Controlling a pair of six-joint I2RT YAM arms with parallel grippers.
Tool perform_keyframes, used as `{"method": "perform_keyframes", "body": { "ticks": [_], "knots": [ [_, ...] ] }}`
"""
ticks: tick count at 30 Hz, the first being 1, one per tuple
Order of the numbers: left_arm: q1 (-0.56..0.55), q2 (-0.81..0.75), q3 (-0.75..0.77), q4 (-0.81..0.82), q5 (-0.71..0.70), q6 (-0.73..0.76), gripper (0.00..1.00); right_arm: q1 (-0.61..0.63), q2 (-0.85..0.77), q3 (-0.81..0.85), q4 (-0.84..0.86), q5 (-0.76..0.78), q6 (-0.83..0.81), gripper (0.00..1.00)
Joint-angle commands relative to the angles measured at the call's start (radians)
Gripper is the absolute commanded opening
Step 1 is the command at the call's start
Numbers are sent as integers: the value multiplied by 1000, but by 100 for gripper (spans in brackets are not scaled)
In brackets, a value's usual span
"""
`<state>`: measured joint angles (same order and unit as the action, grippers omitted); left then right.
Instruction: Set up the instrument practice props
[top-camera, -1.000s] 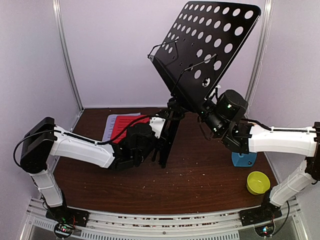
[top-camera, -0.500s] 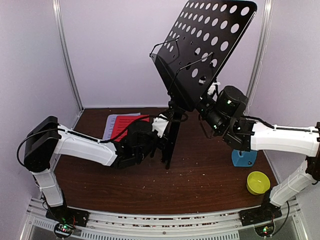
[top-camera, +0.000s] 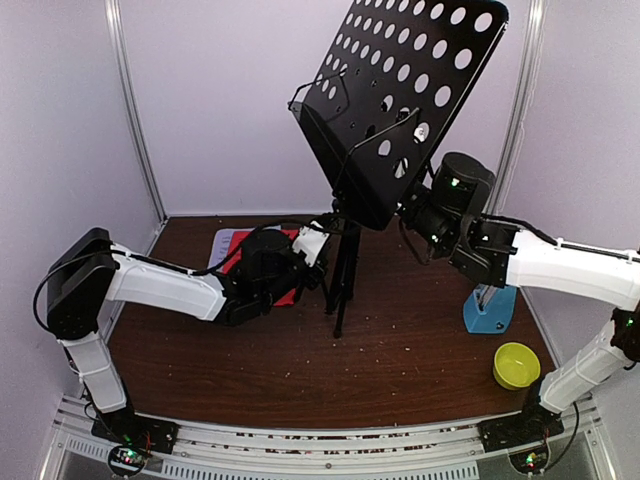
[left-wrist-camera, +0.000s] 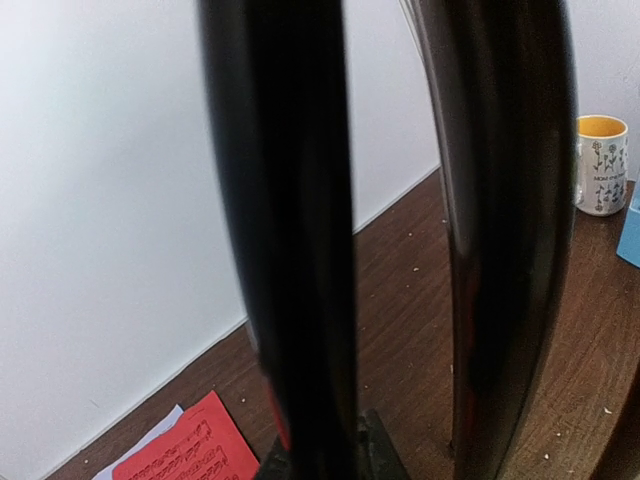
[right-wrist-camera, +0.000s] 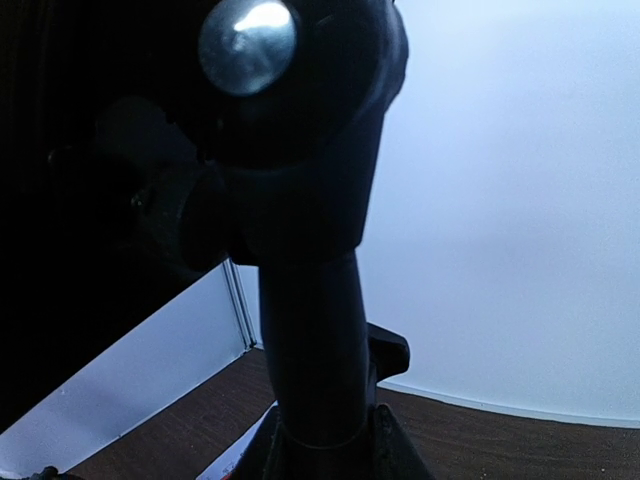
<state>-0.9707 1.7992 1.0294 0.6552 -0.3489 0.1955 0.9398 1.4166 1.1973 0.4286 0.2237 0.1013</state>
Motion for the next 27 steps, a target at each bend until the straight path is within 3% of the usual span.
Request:
{"method": "perform_keyframes", "body": {
  "ticks": [1, 11, 22, 27],
  "knots": [
    [0, 14, -29, -60, 123, 146, 0, -24, -60, 151, 194, -98, 33, 0],
    [12, 55, -3, -60, 157, 93, 0, -72, -18, 262, 67, -198, 50, 0],
    [12, 107, -7, -29, 139, 13, 0, -85, 21, 163, 87, -310, 115, 0],
    [12, 110, -16, -14, 139, -10, 0, -85, 31, 132, 114, -334, 144, 12]
  ]
}}
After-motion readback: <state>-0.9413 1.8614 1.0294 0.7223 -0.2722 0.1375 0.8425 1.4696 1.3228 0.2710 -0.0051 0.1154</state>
